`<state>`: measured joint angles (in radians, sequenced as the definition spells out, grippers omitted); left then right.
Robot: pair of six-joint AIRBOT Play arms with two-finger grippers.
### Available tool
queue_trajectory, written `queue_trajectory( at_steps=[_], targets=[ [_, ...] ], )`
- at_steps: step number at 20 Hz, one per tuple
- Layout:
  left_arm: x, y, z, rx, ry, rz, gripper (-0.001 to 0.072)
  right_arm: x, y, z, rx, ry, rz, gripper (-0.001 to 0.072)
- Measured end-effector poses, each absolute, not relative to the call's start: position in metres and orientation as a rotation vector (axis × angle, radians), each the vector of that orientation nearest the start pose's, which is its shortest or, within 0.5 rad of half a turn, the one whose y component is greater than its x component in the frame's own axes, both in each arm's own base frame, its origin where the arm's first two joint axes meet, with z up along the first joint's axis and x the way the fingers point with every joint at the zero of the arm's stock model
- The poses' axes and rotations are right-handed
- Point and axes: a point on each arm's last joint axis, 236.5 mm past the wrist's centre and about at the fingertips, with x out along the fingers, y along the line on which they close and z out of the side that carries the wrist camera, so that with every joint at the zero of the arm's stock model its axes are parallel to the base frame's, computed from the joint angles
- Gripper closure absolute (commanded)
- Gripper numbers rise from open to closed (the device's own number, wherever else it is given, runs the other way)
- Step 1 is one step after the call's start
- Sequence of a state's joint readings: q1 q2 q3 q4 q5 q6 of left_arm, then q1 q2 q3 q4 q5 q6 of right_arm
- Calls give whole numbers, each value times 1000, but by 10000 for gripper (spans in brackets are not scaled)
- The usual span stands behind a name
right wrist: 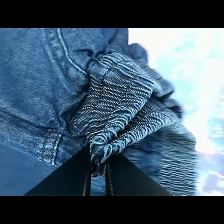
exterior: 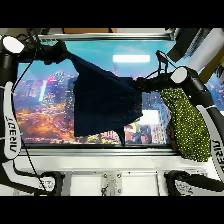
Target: Fold the clothes and pants, and hang the long-sleeved shirts on hangers.
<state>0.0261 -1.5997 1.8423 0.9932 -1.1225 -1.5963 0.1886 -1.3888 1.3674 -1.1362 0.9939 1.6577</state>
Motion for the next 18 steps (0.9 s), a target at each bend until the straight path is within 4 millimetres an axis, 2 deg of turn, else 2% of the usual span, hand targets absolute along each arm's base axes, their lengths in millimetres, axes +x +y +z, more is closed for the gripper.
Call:
queue_trajectory(
  at_steps=[2, 4, 8, 11, 13, 15, 18],
  targets=[
    [510, -96, 154, -489, 908, -309, 696, 435, 160, 71, 327, 1083, 314, 676],
    [477, -92, 126, -491, 978, -272, 696, 419, 152, 58, 282, 1136, 298, 676],
    [394, -94, 47, -497, 1139, -212, 696, 376, 145, 17, 204, 1284, 283, 676],
    [332, -101, -14, -488, 1245, -183, 696, 342, 148, -16, 157, 1391, 289, 676],
    [300, -107, -44, -484, 1289, -176, 696, 323, 150, -36, 135, 1445, 292, 676],
    [277, -110, -65, -482, 1313, -167, 695, 310, 150, -51, 123, 1477, 290, 675],
    [259, -110, -82, -480, 1334, -158, 695, 298, 150, -65, 120, 1509, 286, 674]
  ],
)
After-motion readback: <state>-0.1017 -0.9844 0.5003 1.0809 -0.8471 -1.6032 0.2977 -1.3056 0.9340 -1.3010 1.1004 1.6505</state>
